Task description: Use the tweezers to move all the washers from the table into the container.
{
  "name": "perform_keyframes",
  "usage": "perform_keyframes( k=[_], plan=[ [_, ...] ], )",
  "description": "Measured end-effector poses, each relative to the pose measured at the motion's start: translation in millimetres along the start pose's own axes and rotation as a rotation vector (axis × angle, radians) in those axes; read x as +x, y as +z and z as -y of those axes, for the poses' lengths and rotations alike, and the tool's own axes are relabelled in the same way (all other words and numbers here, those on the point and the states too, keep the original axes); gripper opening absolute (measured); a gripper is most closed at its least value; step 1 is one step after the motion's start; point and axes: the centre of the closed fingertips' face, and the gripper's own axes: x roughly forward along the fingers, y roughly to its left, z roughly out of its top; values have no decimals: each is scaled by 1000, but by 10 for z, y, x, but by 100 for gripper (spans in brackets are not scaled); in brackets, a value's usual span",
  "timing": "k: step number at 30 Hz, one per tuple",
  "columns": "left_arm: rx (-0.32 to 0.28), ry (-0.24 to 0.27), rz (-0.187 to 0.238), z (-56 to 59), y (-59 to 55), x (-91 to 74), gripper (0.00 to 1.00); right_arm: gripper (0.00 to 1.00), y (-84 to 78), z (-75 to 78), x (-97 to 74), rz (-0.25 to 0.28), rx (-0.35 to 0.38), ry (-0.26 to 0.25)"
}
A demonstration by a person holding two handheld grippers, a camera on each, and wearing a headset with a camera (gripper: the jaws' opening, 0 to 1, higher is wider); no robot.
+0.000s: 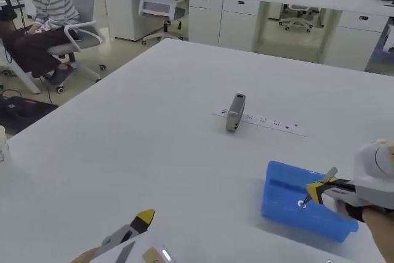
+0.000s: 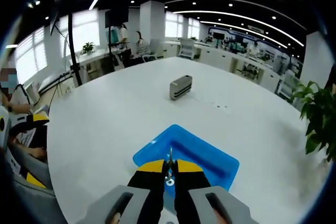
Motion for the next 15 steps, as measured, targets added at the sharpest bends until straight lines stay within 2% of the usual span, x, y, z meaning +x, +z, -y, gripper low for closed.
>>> perform_keyframes(
  k=[15],
  plan=[
    [-3, -2, -24, 0, -45, 19, 94, 2, -280, 44, 298, -80, 43, 5]
  ],
)
